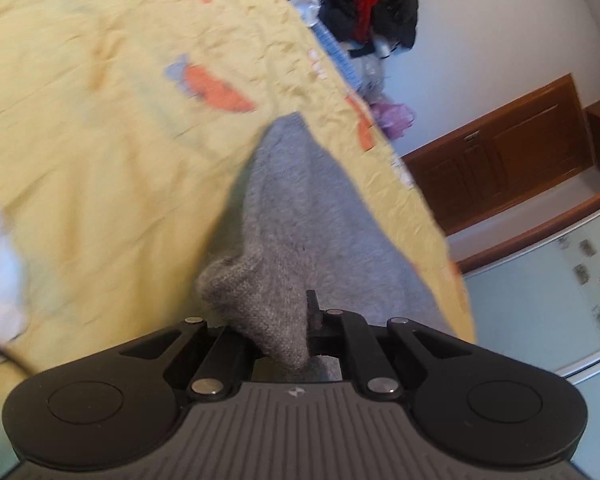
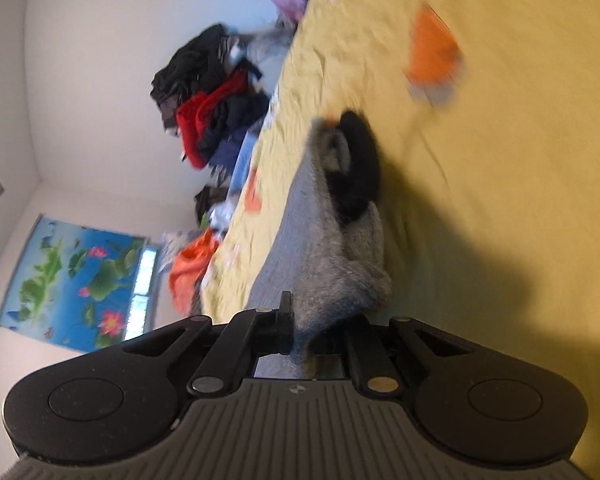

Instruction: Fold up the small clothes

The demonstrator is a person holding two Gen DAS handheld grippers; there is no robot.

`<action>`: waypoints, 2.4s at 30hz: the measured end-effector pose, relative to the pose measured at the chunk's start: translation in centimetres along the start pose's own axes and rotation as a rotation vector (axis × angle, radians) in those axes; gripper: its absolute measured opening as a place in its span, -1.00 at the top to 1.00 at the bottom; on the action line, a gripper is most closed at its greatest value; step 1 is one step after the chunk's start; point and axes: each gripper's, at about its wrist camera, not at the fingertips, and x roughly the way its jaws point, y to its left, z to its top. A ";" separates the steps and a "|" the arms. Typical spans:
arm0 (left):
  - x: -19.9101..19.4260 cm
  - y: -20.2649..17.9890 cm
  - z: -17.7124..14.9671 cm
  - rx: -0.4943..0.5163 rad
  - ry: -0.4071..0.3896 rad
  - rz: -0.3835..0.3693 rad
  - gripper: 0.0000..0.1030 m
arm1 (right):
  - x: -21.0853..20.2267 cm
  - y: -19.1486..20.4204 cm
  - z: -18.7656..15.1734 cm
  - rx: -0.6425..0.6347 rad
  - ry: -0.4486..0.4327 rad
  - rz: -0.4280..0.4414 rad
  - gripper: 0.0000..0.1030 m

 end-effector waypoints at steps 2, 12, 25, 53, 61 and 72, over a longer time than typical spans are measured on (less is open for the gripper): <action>-0.6 1.6 -0.6 -0.015 0.002 0.022 0.89 | -0.9 -0.3 -1.5 -0.028 0.019 -0.049 0.79; -5.6 -3.6 1.7 0.201 -0.193 0.141 0.57 | -5.0 3.5 0.6 -0.233 -0.069 -0.180 -0.14; 6.1 -13.6 4.0 0.632 -0.211 0.224 -0.45 | 15.4 8.9 10.1 -0.694 0.085 -0.434 -0.44; 18.5 -14.2 4.0 0.765 -0.083 0.386 -0.74 | 17.2 12.0 0.3 -1.015 0.024 -0.404 -0.42; 19.6 -13.0 3.9 0.801 -0.088 0.381 -0.98 | 14.0 6.8 0.2 -1.114 -0.029 -0.545 -0.54; 9.1 -10.8 2.1 0.646 -0.253 0.309 -0.99 | 12.7 9.9 -2.8 -1.095 -0.072 -0.491 -0.91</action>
